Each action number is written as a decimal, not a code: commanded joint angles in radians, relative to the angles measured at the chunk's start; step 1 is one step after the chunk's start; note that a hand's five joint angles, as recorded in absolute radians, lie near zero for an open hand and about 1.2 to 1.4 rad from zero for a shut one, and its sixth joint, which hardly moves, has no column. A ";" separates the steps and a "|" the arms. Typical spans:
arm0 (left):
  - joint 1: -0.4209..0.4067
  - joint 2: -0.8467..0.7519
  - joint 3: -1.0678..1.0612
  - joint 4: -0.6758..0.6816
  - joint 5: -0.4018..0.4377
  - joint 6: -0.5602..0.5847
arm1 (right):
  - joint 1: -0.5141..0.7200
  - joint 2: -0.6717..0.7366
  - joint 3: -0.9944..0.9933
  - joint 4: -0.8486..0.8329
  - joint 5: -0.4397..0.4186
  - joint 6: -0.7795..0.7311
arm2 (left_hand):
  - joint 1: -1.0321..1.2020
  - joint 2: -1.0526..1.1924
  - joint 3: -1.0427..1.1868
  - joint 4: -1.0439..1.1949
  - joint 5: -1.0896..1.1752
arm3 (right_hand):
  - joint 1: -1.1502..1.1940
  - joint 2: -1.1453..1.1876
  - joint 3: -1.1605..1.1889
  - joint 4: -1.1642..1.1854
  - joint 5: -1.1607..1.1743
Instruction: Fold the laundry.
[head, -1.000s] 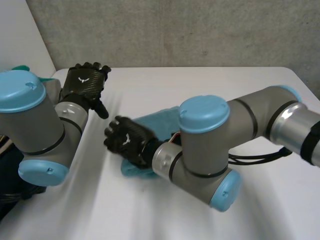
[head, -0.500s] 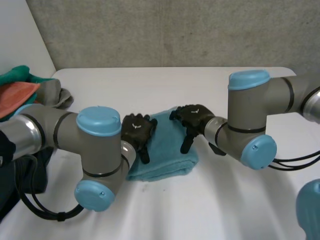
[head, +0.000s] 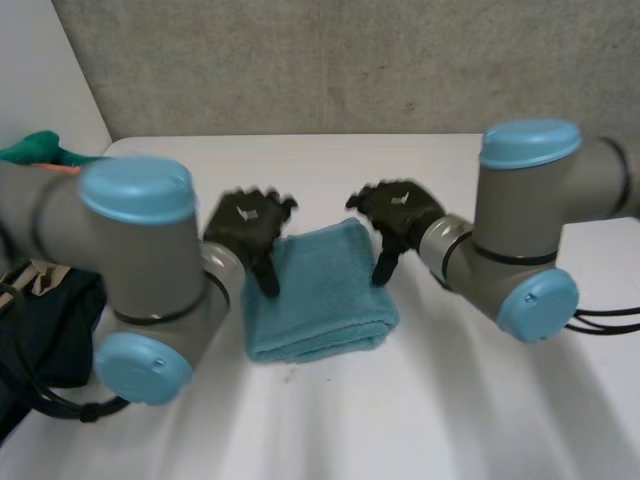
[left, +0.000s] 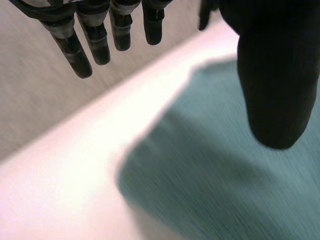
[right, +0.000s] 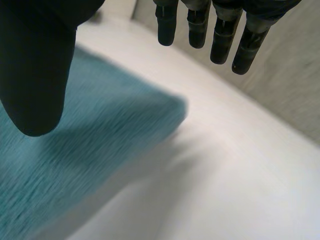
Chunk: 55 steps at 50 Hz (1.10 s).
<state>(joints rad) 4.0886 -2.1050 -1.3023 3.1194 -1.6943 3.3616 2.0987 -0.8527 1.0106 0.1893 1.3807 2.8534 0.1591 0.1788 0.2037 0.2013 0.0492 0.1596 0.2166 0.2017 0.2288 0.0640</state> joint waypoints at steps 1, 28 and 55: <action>0.090 0.220 -0.009 -0.007 0.001 -0.079 | -0.040 -0.199 0.109 -0.100 0.130 0.142 | 0.015 -0.004 -0.029 -0.027 -0.049 | 0.015 -0.042 -0.027 -0.054 -0.064; 0.225 0.361 -0.201 -0.029 0.056 -0.241 | -0.083 -0.353 0.428 -0.132 0.106 0.222 | 0.015 -0.004 -0.029 -0.027 -0.049 | 0.015 -0.042 -0.027 -0.054 -0.064; 0.205 0.356 -0.253 0.019 0.053 -0.245 | -0.048 -0.149 0.600 -0.395 0.113 0.566 | 0.015 -0.004 -0.029 -0.027 -0.049 | 0.015 -0.042 -0.027 -0.054 -0.064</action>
<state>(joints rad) 4.3038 -1.7421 -1.5545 3.1369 -1.6399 3.1170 2.0493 -1.0381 1.6103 -0.1750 1.4933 3.4230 0.1591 0.1788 0.2037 0.2014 0.0492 0.1596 0.2166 0.2017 0.2288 0.0640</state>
